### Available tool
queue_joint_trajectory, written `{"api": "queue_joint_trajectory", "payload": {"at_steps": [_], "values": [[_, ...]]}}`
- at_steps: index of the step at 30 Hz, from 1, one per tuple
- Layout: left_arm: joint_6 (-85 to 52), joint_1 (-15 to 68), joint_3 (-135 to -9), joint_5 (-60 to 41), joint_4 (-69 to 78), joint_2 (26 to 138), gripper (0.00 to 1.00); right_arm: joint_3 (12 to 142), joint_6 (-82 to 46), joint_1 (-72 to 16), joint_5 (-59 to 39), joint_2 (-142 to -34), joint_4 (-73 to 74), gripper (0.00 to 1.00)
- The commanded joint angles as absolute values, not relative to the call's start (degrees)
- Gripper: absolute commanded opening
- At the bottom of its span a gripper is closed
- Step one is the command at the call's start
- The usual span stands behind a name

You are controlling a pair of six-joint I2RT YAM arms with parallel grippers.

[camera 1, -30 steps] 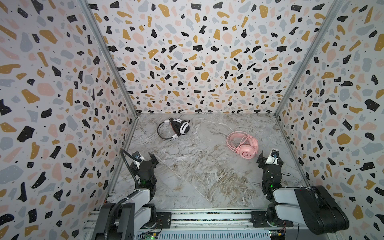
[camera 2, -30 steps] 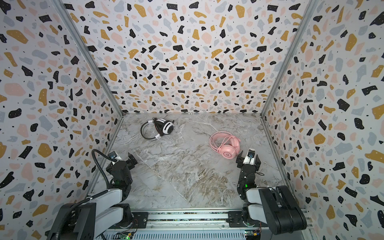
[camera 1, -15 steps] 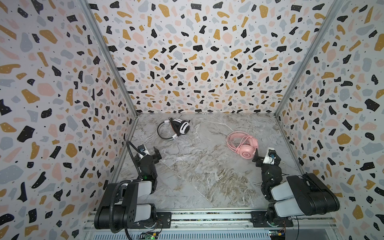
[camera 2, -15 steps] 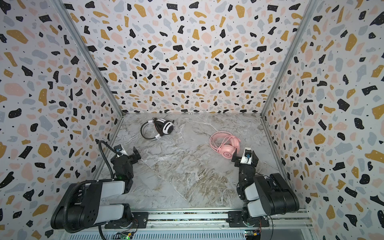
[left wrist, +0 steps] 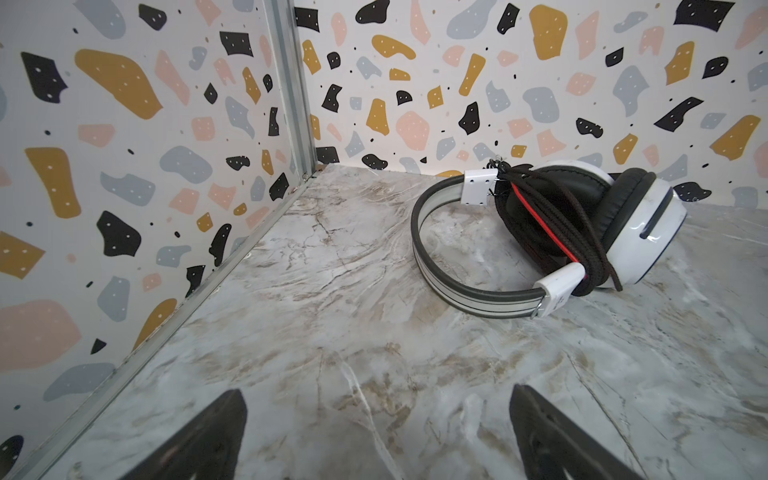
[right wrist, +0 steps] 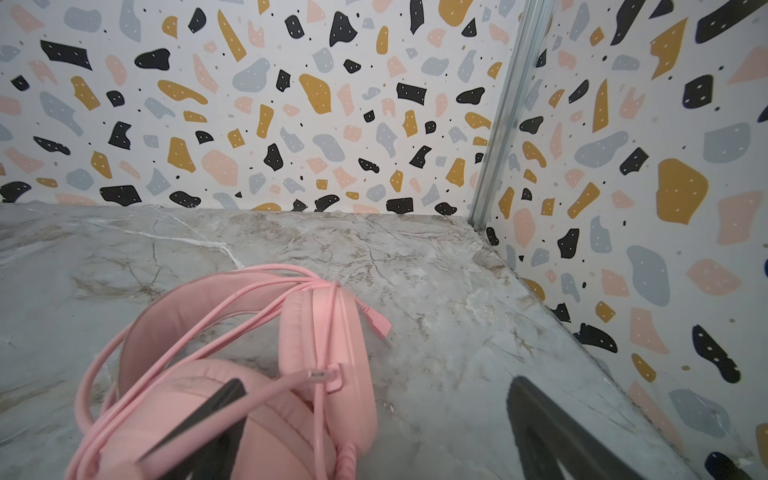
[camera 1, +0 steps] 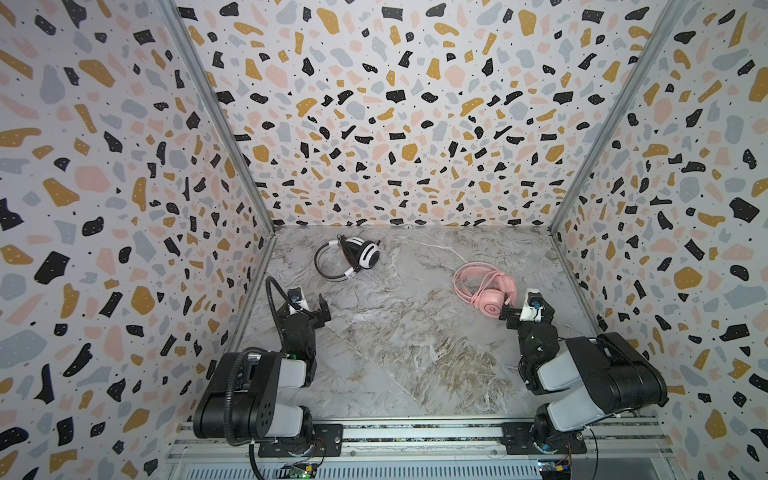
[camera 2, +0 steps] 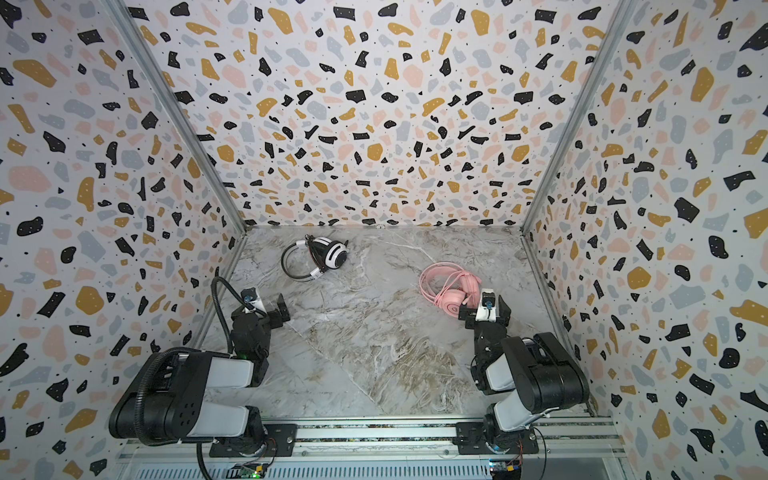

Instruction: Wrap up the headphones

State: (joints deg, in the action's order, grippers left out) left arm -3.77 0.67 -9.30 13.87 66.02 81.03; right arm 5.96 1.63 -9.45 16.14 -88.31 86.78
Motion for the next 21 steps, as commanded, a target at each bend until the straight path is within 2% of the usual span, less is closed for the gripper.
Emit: {"api": "queue_joint_trajectory", "payload": {"at_steps": [1, 21], "values": [[-2.4, 1.0, -9.0, 13.3, 71.5, 80.9, 1.00, 8.0, 1.5, -9.3, 16.1, -87.2, 83.2, 0.99], [-1.8, 1.4, -9.2, 13.0, 70.8, 80.9, 1.00, 8.0, 1.6, -9.2, 15.9, -87.2, 83.2, 0.99]]}}
